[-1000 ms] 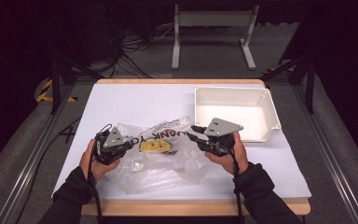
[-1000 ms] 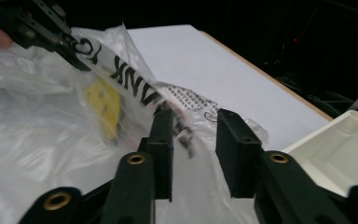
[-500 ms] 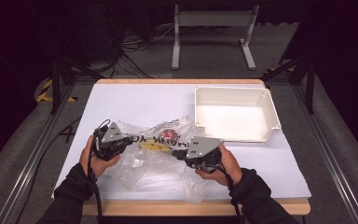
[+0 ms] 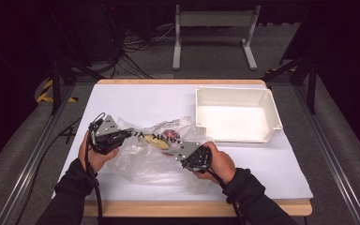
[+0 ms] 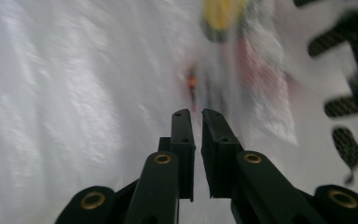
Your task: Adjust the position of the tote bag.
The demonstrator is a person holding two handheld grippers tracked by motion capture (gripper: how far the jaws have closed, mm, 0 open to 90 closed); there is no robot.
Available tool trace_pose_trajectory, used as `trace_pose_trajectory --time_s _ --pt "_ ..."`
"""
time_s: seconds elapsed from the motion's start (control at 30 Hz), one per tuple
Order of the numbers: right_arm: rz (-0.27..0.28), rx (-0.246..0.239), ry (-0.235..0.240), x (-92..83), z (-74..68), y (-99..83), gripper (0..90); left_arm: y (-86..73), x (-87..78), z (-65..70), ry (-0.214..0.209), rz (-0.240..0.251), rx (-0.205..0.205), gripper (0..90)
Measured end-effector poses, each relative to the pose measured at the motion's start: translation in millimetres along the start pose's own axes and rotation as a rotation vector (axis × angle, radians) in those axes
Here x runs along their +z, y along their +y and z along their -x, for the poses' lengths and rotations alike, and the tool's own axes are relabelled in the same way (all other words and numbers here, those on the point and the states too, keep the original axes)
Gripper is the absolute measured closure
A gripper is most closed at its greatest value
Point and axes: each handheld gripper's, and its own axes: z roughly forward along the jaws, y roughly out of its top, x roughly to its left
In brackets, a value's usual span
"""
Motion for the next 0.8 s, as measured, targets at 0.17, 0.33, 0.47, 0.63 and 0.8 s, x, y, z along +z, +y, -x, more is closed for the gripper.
trace_pose_trajectory --time_s 0.17,0.33,0.47,0.63,0.8 --pt "0.018 0.071 -0.136 -5.1 14.0 -5.8 87.0 0.2 -3.1 -1.6 -0.005 0.011 0.007 88.4" --pt "0.038 0.101 -0.188 -2.8 22.0 -6.0 61.5 1.1 -2.9 -2.8 -0.010 0.013 0.014 87.7" --pt "0.049 0.093 -0.201 -2.6 22.3 -2.3 51.7 4.2 -7.0 -4.4 -0.003 0.036 0.021 88.2" --pt "0.068 0.098 -0.245 -4.6 27.0 0.3 59.7 8.7 -11.0 -8.3 0.016 0.063 0.022 88.1" --pt "0.091 0.150 -0.263 -6.7 37.6 -1.8 79.6 11.3 -6.8 -15.9 0.037 0.072 0.025 87.5"
